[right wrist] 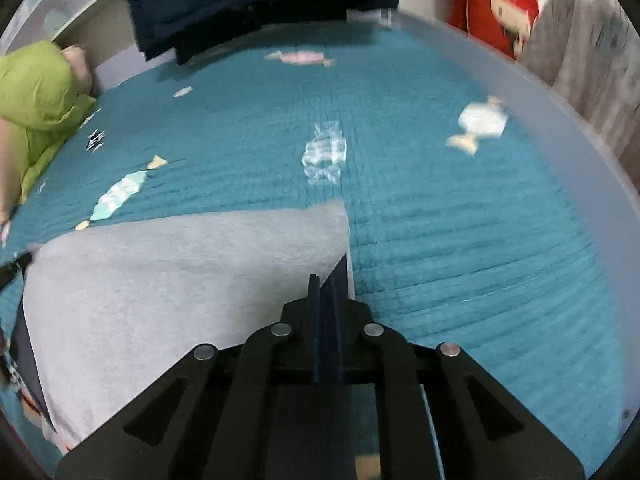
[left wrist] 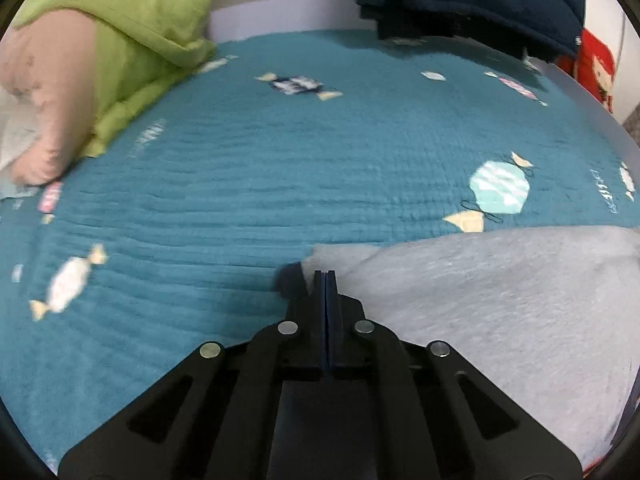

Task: Fold large clothes
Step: 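Grasp the jacket hem with both tools and lift it toward the collar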

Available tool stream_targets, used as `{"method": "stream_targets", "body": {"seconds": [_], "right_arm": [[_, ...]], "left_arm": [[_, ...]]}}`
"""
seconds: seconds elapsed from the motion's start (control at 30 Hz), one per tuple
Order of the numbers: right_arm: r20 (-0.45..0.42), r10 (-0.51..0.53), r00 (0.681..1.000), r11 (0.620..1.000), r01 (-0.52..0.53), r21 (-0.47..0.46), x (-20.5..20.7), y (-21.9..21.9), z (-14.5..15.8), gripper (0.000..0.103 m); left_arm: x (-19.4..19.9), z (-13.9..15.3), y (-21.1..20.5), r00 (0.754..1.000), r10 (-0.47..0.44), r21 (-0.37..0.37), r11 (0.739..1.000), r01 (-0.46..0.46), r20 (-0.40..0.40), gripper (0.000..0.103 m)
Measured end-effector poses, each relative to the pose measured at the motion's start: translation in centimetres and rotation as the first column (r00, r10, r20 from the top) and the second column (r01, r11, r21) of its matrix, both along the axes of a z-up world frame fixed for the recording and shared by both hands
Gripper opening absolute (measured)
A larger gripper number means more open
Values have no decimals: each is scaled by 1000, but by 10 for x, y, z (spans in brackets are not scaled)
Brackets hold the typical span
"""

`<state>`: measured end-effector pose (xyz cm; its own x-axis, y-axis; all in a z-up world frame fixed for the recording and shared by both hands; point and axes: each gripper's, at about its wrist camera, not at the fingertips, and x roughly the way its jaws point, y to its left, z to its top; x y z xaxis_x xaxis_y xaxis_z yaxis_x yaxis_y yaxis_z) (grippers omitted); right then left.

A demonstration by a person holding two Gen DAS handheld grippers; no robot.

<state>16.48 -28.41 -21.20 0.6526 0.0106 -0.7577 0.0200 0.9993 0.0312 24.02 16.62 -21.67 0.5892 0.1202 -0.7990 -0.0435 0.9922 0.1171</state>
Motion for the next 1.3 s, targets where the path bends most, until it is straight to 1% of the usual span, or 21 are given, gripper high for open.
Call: {"method": "stream_targets", "body": {"seconds": [0.07,0.13,0.2,0.3,0.37,0.43,0.5,0.57,0.6,0.63,0.67,0.7,0.8,0.83,0.87,0.97,1.0,1.03,1.1,1.2,1.3], "right_arm": [[35,28,999,999,-28,21,-14,11,13,9],[51,64,997,992,-69,104,-18,28,24,9],[59,122,991,972,-131,197,-21,55,28,11],[57,179,982,964,-187,187,-24,98,22,17],[25,247,969,954,-248,168,-28,129,10,18],[-11,290,957,943,-283,177,-36,139,-4,20],[-92,261,961,959,-248,136,-43,132,-25,23],[-149,208,967,975,-193,110,-52,107,-44,23],[-148,202,968,973,-181,145,-59,94,-47,22],[-136,196,971,963,-164,215,-69,73,-48,19],[-128,194,973,949,-153,274,-79,57,-46,19],[-150,152,977,959,-109,263,-86,43,-45,20],[-166,116,979,975,-81,205,-105,26,-41,21],[-187,68,980,993,-48,110,-110,26,-37,24],[-190,57,980,996,-43,77,-114,28,-32,24],[-161,64,985,986,-37,164,-119,34,-14,30],[-139,83,987,977,-53,207,-119,41,-5,33],[-124,104,987,972,-74,225,-119,49,0,39],[-96,160,982,960,-132,248,-120,72,7,43],[-102,237,966,934,-198,299,-116,101,6,43],[-133,294,947,924,-246,293,-112,125,-6,43]], "left_arm": [[-8,14,7,998,55,25,998,-56,12,4],[-23,28,10,997,75,-61,995,-73,28,4],[-37,35,-5,999,47,-143,989,-44,21,4],[-63,36,-58,998,-50,-128,990,53,27,5],[-79,28,-88,996,-91,-113,989,92,12,6],[-91,11,-110,991,-133,-81,988,130,-31,6],[-96,-10,-107,989,-112,-55,993,107,-95,6],[-104,-24,-87,987,-97,-101,991,85,-124,5],[-112,-24,-75,990,-82,-98,993,71,-116,5],[-117,-24,-67,990,-60,-68,996,52,-124,5],[-127,-23,-56,990,-60,-74,996,51,-127,5],[-132,-22,-49,990,-59,-87,995,48,-131,5],[-152,-20,-29,987,-18,-50,999,11,-161,5],[-156,-17,-27,987,-17,-48,999,9,-161,5],[-162,-12,-26,985,-7,-41,999,0,-172,6],[-174,3,-32,981,-31,-105,994,11,-190,7],[-176,8,-38,981,-52,-133,991,27,-186,7],[-178,12,-46,979,-77,-158,986,48,-186,7],[-179,17,-67,973,-128,-196,977,90,-193,7],[-179,15,-98,956,-208,-230,960,160,-205,8],[-177,1,-123,936,-246,-227,955,190,-253,8]]}}
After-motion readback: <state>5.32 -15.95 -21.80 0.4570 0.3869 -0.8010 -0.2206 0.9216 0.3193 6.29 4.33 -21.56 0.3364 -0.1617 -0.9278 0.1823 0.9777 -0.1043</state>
